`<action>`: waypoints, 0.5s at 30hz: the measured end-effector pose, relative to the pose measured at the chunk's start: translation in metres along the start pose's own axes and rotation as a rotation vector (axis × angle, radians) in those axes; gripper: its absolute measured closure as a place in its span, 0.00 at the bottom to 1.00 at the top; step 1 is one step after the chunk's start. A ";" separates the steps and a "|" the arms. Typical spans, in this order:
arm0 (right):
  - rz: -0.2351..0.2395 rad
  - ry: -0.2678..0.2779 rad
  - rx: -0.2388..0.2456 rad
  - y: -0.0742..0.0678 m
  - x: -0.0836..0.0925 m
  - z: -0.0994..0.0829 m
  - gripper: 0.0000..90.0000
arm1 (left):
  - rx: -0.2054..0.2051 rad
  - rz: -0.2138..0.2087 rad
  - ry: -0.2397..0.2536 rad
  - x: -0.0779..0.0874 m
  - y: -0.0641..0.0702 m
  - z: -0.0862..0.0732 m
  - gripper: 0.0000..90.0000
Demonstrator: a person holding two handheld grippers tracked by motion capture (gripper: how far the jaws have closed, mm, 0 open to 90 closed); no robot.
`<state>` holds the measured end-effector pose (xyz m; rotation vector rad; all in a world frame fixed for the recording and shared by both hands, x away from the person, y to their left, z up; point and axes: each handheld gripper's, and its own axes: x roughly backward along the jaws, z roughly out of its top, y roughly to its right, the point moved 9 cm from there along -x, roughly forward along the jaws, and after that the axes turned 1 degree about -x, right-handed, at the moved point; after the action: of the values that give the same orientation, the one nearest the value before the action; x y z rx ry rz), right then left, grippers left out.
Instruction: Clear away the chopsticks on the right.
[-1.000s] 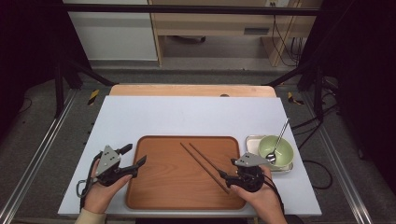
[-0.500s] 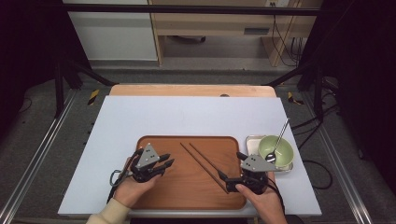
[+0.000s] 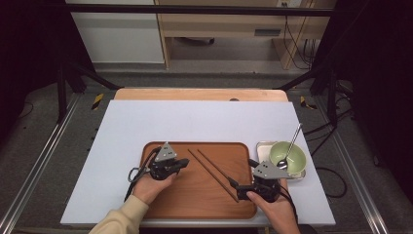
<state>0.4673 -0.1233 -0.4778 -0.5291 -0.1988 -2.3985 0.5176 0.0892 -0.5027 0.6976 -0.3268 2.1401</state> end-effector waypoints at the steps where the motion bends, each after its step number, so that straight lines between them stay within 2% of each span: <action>1: -0.001 0.002 0.000 0.000 0.000 0.000 0.11 | 0.009 -0.007 -0.005 -0.002 -0.002 0.001 0.99; 5: -0.001 0.017 -0.007 0.001 0.002 0.002 0.11 | -0.013 -0.016 -0.032 -0.007 -0.003 0.005 1.00; 8: 0.017 0.028 -0.016 0.000 0.002 0.003 0.09 | -0.014 -0.023 -0.047 -0.014 -0.002 0.005 1.00; 11: 0.009 0.055 -0.007 0.000 0.004 0.007 0.09 | -0.025 -0.025 -0.059 -0.020 0.000 0.005 1.00; 15: 0.005 0.070 -0.023 0.003 0.008 0.008 0.09 | -0.036 -0.031 -0.084 -0.028 0.004 0.005 1.00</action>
<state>0.4665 -0.1278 -0.4671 -0.4543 -0.1389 -2.4128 0.5300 0.0665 -0.5148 0.7681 -0.3965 2.0745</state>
